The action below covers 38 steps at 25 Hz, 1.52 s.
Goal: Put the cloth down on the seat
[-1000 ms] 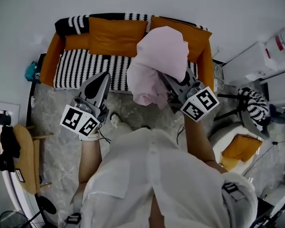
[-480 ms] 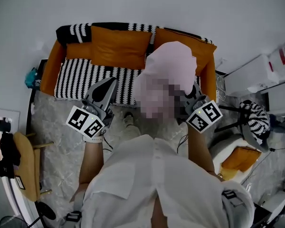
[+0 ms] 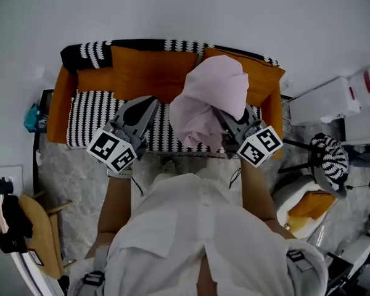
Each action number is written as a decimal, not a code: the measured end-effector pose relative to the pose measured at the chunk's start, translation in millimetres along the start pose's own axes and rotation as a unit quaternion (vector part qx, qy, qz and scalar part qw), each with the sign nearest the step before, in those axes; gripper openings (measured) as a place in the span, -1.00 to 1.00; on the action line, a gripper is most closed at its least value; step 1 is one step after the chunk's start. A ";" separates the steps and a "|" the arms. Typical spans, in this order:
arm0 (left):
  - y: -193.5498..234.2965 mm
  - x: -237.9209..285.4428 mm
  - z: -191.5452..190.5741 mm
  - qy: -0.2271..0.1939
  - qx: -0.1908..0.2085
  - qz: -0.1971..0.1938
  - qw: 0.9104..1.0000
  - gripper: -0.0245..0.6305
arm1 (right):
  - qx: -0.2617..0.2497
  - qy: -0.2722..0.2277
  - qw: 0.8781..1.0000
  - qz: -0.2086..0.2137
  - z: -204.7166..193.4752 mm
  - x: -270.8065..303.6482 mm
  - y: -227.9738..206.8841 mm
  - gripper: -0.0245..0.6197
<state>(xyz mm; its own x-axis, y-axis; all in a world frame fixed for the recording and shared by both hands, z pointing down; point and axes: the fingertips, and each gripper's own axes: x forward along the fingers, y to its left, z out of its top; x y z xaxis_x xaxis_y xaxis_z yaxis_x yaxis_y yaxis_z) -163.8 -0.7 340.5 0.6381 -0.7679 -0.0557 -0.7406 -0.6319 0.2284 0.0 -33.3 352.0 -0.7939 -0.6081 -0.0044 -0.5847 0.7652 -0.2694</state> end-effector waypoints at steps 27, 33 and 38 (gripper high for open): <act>73.2 270.9 -38.9 0.034 0.010 0.069 0.997 -0.87 | 0.006 0.074 0.995 0.068 -2.5 141.0 -306.5 -0.45; 73.8 320.2 -68.2 0.056 -0.003 0.062 0.997 -0.87 | 0.037 0.119 0.992 -0.014 -50.0 112.4 -415.5 -0.44; 62.9 353.8 -94.2 0.085 -0.009 0.036 0.996 -0.87 | 0.066 0.145 0.983 -0.088 -83.5 67.2 -495.9 -0.44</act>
<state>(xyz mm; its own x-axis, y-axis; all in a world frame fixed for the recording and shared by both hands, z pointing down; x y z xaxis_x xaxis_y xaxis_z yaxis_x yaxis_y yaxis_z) 35.3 -302.3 426.7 0.6115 -0.7811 0.1265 -0.7825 -0.5731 0.2434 222.6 -436.0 565.7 -0.7076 -0.6288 0.3225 -0.7059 0.6074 -0.3645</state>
